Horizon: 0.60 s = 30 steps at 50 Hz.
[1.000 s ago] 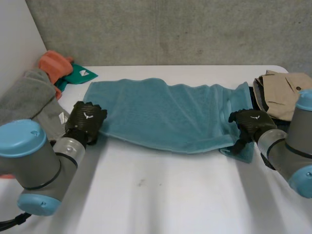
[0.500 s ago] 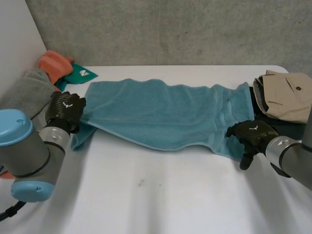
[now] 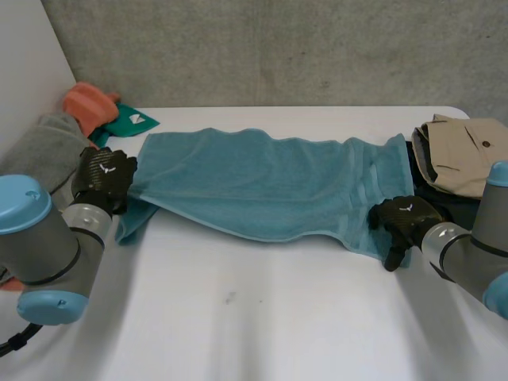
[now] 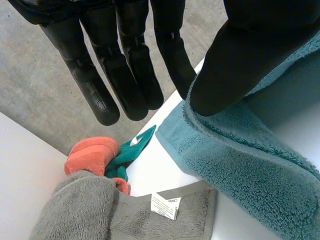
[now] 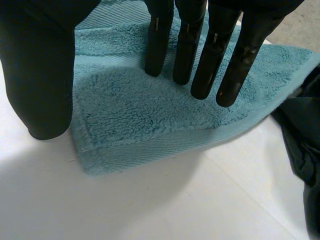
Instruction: Fold the laundry.
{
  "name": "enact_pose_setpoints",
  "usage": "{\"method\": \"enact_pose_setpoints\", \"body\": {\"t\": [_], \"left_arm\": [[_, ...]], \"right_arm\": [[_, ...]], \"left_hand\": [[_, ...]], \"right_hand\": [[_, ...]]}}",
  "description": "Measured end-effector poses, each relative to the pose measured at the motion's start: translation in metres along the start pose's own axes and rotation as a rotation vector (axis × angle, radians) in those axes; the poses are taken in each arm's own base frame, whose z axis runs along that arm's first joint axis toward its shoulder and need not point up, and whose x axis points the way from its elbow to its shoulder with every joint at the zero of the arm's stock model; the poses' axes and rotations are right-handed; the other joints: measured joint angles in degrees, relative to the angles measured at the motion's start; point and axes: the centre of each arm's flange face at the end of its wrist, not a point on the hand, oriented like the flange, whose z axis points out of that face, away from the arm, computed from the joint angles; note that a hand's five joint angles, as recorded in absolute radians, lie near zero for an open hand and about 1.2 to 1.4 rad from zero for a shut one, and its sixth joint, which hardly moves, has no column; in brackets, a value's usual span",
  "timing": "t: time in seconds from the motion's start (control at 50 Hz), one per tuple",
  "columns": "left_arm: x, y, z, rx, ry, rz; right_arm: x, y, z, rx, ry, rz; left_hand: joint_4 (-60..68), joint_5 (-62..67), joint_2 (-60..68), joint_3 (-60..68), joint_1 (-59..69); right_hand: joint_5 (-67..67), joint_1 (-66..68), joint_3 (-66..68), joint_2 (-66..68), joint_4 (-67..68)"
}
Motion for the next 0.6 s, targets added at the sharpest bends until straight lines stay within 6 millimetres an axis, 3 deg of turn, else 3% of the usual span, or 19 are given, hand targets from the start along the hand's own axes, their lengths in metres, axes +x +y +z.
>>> {"method": "enact_pose_setpoints", "body": {"t": [0.3,0.34,0.38,0.4,0.42,0.44,0.52,0.6], "left_arm": [[0.0,0.0,0.0,-0.001,0.002,0.0],[0.0,0.001,0.0,-0.001,0.002,0.0],[0.001,0.001,-0.001,-0.003,0.003,0.0],[0.001,0.001,-0.001,-0.003,0.003,0.0],[0.001,0.001,-0.001,-0.005,0.005,0.0],[0.001,0.002,-0.001,-0.006,0.006,0.0],[0.003,0.003,-0.003,-0.011,0.013,0.001],[0.008,0.006,-0.005,-0.02,0.028,0.002]], "right_arm": [[0.009,-0.006,0.014,0.024,0.023,-0.009],[0.01,-0.006,0.015,0.025,0.027,-0.009],[0.013,-0.009,0.018,0.03,0.043,-0.013],[0.013,-0.009,0.018,0.03,0.043,-0.013],[0.017,-0.013,0.019,0.039,0.06,-0.016],[0.018,-0.014,0.019,0.042,0.065,-0.016],[0.028,-0.029,0.016,0.073,0.107,-0.02],[0.039,-0.056,-0.002,0.131,0.153,-0.032]], "left_hand": [[-0.41,0.0,-0.39,-0.43,0.0],[-0.41,0.0,-0.39,-0.43,0.0],[-1.36,0.0,-1.3,-1.32,-0.02],[-1.36,0.0,-1.3,-1.32,-0.02],[-1.37,0.0,-1.36,-1.36,-0.01],[-1.64,-0.01,-1.68,-1.69,-0.11],[-5.47,-5.07,-5.86,-5.42,-6.16],[-19.13,-19.95,-19.62,-18.89,-21.89]], "right_hand": [[5.25,1.98,2.48,2.25,2.39],[7.05,3.59,4.5,4.42,4.24],[20.03,15.56,17.51,17.52,17.64],[20.03,15.56,17.51,17.52,17.64],[32.97,25.23,29.66,30.14,30.13],[35.06,26.05,31.8,32.25,32.38],[35.77,26.06,32.56,32.52,33.43],[35.77,26.06,32.57,32.52,33.52]]}}
